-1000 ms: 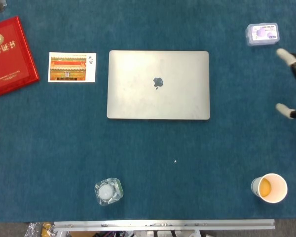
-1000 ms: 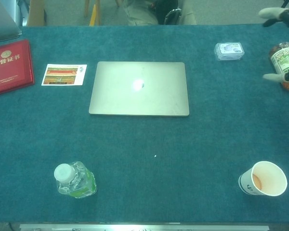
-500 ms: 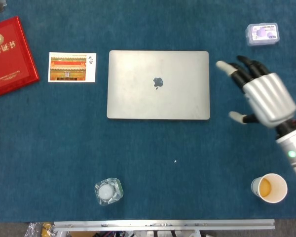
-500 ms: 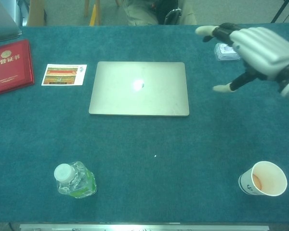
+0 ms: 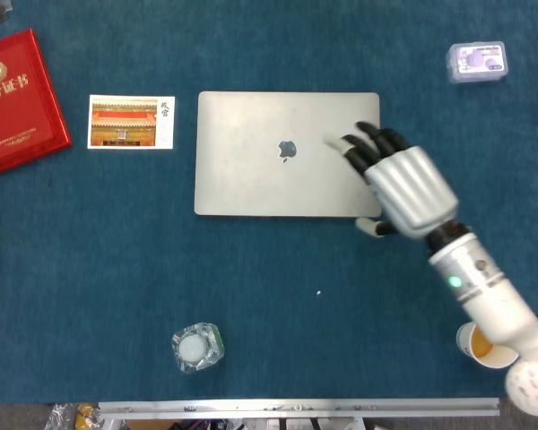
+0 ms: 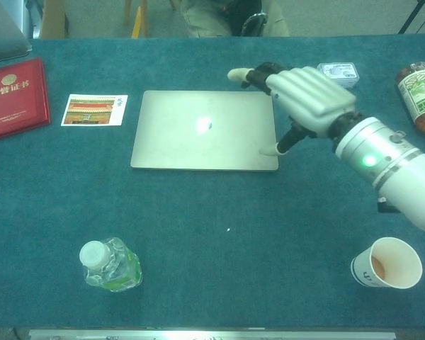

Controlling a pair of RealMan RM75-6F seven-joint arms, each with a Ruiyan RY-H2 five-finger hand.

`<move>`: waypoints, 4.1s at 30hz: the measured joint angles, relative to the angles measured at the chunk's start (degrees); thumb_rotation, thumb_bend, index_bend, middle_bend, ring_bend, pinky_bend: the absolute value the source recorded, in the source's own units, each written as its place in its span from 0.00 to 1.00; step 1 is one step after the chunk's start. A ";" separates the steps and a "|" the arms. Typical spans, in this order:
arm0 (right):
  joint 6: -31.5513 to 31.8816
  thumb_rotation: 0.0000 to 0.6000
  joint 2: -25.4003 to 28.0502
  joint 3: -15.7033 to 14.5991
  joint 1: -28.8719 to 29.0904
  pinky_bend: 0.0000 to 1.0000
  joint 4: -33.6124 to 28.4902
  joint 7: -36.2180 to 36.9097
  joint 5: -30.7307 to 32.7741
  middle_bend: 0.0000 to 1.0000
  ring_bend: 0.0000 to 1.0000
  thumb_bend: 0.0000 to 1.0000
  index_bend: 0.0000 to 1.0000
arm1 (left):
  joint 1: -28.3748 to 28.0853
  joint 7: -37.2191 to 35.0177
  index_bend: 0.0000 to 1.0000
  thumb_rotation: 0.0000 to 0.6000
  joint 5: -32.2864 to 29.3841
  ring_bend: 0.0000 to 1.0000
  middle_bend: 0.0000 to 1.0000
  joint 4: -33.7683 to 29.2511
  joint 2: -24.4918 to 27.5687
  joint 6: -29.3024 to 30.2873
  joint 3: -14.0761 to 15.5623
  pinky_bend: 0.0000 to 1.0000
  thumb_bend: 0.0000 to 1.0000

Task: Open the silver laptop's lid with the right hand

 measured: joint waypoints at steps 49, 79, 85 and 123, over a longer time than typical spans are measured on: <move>-3.10 1.00 -28.57 2.20 15.35 0.19 32.80 -7.57 11.62 0.18 0.05 0.06 0.12 | 0.69 -6.13 0.19 1.00 1.33 0.05 0.14 6.00 -1.56 1.21 0.87 0.07 0.42; -4.01 1.00 -31.37 3.65 16.78 0.19 37.79 -8.18 12.47 0.18 0.05 0.16 0.12 | 0.54 -8.03 0.19 1.00 0.95 0.05 0.14 8.73 -2.57 0.91 0.62 0.07 0.42; -4.02 1.00 -31.13 3.52 16.73 0.19 37.56 -8.32 12.46 0.18 0.05 0.22 0.12 | 0.39 -8.10 0.19 1.00 0.88 0.05 0.14 8.89 -2.68 0.66 0.59 0.07 0.42; 0.93 1.00 -24.38 6.10 18.79 0.19 27.52 -15.40 11.47 0.18 0.05 0.33 0.12 | -4.55 -9.96 0.23 1.00 4.45 0.10 0.19 10.78 -4.37 -7.39 2.91 0.07 0.42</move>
